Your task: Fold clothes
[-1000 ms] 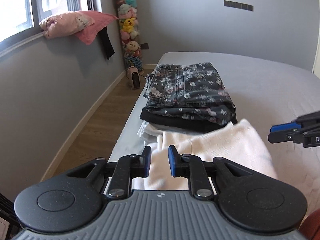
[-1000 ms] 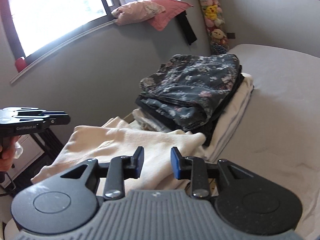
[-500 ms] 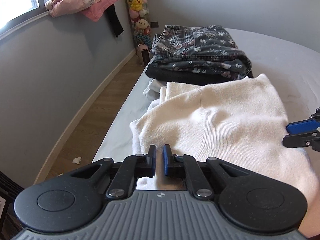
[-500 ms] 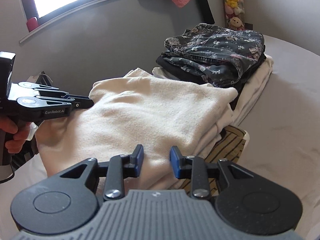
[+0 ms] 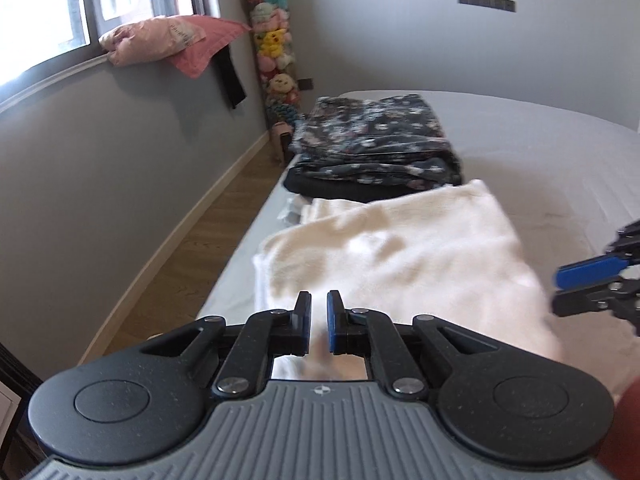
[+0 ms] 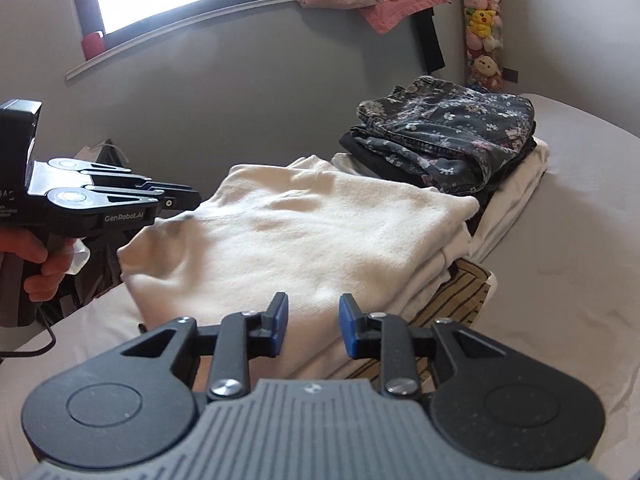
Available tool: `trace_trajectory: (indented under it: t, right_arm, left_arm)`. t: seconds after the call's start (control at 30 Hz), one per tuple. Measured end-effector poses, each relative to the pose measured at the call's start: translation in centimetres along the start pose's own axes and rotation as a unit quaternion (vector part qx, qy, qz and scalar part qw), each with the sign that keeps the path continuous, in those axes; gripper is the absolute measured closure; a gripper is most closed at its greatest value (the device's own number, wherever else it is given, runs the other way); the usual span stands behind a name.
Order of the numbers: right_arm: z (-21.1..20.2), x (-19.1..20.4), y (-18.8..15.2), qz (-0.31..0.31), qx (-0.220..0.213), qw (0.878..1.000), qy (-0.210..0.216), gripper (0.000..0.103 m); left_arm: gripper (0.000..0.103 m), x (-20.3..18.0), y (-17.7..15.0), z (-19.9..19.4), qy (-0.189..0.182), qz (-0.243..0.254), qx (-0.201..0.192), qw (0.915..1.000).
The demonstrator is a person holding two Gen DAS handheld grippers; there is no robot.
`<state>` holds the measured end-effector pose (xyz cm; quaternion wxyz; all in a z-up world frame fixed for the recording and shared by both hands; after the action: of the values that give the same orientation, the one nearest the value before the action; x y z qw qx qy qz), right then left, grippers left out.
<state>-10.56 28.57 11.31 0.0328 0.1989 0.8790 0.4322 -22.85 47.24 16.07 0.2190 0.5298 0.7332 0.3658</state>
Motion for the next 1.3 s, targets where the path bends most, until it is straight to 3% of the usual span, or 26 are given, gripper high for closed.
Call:
trace_trajectory:
  t: [0.2,0.37,0.6,0.73,1.0,1.2,1.3]
  right_arm:
    - [-0.4,1.6,-0.9,-0.018,0.004,1.000,0.007,0.087]
    - [-0.3,1.9,-1.6,-0.017,0.009,1.000,0.004,0.088]
    - [-0.2,2.5,-2.5,-0.016,0.016,1.000,-0.001,0.085]
    - [-0.7,3.2,-3.0,-0.011,0.014,1.000,0.007,0.084]
    - [-0.8,3.3,-3.7,0.007,0.030,1.000,0.006,0.084]
    - [-3.0,3.0,-4.5,0.034,0.005,0.999,-0.002,0.071]
    - [-4.5,2.8,-4.7,0.050,-0.015,0.999,-0.012,0.066]
  left_arm:
    - [0.094,-4.4,-2.7,-1.2,-0.061,0.015,0.017,0.9979]
    - [0.095,-5.8,-5.1,-0.4,-0.061,-0.005,0.048,0.9970]
    - [0.095,-7.3,-6.3,-3.1,-0.035,-0.033,0.020,0.9986]
    - [0.095,-7.7,-6.6,-4.0,-0.039,-0.064,0.008,0.9971]
    - [0.095,-8.8,-7.9,-2.7,-0.057,-0.106,0.034,0.9922]
    - [0.095,-9.9,-7.6,-5.0,-0.065,-0.111,0.021,0.9915]
    - [0.095,-10.6,-6.8,-6.4,-0.031,-0.110,0.012,0.9934]
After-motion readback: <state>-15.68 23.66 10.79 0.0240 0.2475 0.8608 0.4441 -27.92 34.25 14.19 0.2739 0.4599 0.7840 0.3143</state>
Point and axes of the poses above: each gripper's, at about its wrist camera, not at the fingertips, and z roughly the way its jaws point, x to its left, y to its top, the point moved 2 cm from there along z, roughly the way its jaws point, and after that the axes turned 4 degrees about -z, right-handed, at the moved point
